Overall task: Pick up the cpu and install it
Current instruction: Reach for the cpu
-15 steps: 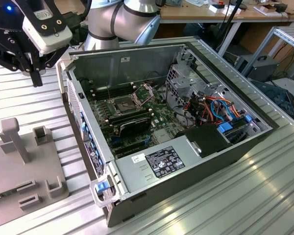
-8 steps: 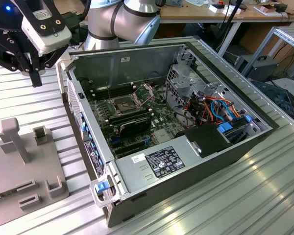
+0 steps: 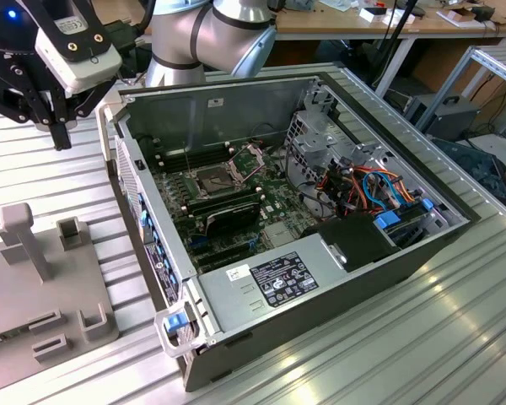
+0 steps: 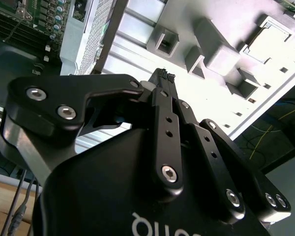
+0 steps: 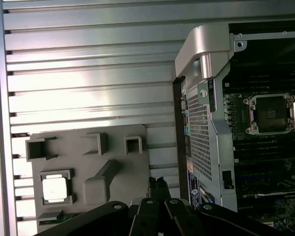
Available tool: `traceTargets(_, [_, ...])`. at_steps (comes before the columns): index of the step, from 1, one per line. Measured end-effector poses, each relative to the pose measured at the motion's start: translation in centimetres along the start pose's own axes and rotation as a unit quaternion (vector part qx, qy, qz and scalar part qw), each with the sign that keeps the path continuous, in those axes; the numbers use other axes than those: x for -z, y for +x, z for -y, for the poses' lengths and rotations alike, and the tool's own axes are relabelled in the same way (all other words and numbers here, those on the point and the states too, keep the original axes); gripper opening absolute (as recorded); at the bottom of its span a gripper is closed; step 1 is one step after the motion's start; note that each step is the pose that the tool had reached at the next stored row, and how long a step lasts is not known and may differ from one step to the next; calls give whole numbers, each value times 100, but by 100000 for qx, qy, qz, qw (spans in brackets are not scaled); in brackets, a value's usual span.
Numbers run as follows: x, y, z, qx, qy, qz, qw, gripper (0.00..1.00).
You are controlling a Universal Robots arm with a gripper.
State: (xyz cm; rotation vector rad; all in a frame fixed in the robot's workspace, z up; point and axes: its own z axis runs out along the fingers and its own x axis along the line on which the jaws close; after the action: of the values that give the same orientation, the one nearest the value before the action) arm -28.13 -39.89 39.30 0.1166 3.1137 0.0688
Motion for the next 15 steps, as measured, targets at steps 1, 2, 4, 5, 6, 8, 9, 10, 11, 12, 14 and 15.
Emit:
traceTargets(1, [0,4,0,0,-2,0,100000,11])
traceTargets(2, [0,7,0,-1,-2,-1,100000,11])
traceTargets(4, [0,12,1,2,-2,0,100000,11])
traceTargets(5, [1,23,2,2,-1,-2,100000,11])
traceTargets(6, [0,25,2,2,-3,1,100000,11])
traceTargets(8, [0,25,2,2,-3,1,100000,11])
traceTargets(9, [1,25,2,1,-3,-1,100000,11])
traceTargets(10, [1,25,2,2,-1,-1,100000,11])
traceTargets(11, [1,25,2,0,-1,0,100000,11])
traceTargets(12, [0,25,2,0,-3,3,100000,11])
traceTargets(14, [1,25,2,1,-3,0,100000,11])
traceTargets(15, [1,26,2,0,-3,-2,100000,11])
